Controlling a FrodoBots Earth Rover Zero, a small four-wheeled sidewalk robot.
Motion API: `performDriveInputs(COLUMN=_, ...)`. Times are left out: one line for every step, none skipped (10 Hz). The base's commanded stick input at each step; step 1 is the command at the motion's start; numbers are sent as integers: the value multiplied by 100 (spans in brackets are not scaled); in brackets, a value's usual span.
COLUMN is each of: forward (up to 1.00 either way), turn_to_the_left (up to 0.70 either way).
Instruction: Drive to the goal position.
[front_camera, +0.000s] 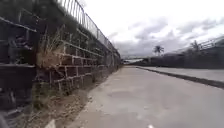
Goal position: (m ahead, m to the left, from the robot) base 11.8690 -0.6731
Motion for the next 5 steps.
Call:
performDriveInputs(forward=100, turn_to_the_left=0)
performDriveInputs(forward=100, turn_to_the_left=0)
performDriveInputs(forward=100, turn_to_the_left=0)
performDriveInputs(forward=100, turn_to_the_left=0)
performDriveInputs(forward=100, turn_to_the_left=-27)
